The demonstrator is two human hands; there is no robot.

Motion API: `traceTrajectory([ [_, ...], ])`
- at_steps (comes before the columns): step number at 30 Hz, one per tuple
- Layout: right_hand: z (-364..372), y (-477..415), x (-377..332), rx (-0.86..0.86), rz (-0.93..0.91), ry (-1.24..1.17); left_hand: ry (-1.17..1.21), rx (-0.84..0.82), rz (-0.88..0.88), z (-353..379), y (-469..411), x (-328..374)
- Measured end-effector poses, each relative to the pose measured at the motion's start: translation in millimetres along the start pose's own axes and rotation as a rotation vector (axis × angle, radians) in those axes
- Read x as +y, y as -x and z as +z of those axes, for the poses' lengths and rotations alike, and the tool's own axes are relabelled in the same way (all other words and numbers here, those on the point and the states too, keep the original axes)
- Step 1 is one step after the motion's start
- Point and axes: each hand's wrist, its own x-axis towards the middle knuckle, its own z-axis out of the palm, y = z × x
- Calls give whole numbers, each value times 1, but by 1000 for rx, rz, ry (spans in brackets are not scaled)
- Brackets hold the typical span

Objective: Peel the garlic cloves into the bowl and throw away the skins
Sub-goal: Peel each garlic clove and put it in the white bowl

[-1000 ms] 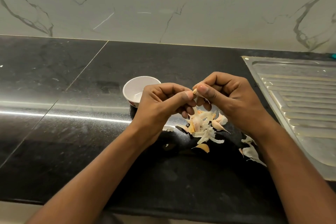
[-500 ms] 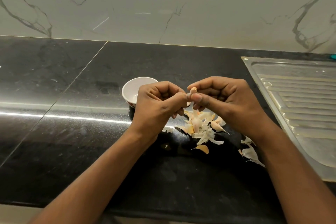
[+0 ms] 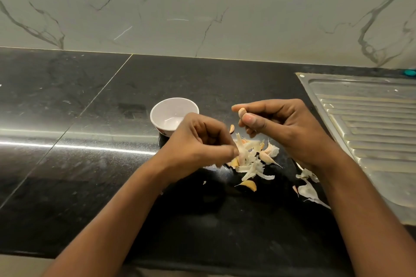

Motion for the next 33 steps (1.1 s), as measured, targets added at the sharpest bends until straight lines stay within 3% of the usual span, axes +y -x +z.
traceTrajectory([
  [3,-3,1,-1,-33,26,2,-131,-213,-90,-2,4,1],
  [7,-5,1,-1,-66,46,28,-205,-244,-135,-3,3,1],
  [17,-5,2,-1,-98,26,89,23,212,83,-8,-2,0],
  [33,-3,2,3,-66,-44,206,-148,219,81,-6,-3,-8],
])
